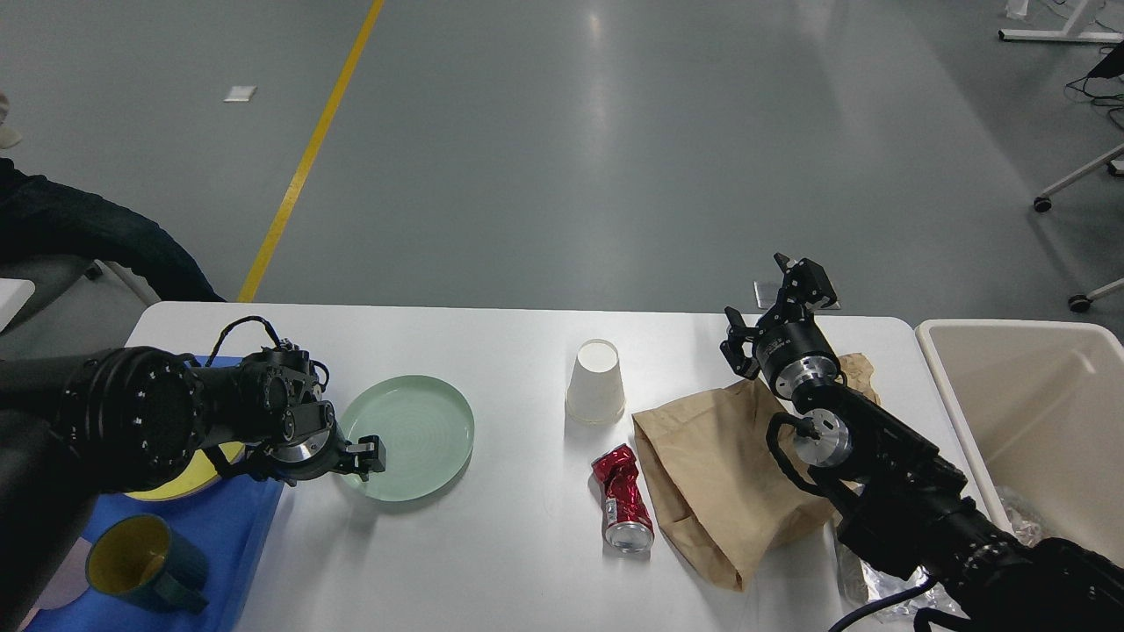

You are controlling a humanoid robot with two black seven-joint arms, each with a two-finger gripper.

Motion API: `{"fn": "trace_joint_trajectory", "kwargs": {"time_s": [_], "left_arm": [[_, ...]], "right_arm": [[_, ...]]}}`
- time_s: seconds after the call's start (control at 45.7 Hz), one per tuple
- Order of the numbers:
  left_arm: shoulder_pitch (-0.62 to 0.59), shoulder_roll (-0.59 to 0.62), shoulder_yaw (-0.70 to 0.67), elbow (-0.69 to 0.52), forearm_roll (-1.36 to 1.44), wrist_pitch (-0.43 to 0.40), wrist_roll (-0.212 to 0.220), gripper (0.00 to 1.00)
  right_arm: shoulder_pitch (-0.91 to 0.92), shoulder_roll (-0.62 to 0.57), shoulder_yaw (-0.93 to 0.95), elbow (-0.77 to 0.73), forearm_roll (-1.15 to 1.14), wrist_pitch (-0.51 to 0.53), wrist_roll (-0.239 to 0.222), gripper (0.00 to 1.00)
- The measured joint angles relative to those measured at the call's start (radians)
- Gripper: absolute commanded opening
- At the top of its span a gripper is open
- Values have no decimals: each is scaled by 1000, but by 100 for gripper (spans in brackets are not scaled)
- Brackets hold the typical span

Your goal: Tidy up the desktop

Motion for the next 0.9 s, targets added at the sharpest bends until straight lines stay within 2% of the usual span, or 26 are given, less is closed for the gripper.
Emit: {"fn": "trace_joint_trajectory", "kwargs": {"time_s": [0.219,0.35,0.416,0.438,0.591,0.897], "left_arm": [[9,6,-27,4,-2,-16,0,47],[10,7,-48,4,-2,-63,0,19],[11,7,-70,3,-3,-118,2,3],[12,7,-75,3,-3,-135,3,0],[12,9,-92,3,-3,-241,6,0],[16,15,-94,4,-4,-253,6,0]], "right_arm": [[0,0,0,0,0,0,0,100],[0,0,0,0,0,0,0,100],[0,0,0,0,0,0,0,100],[0,0,0,0,0,0,0,100],[0,0,0,0,0,0,0,100],[0,0,0,0,-1,0,0,100]]}}
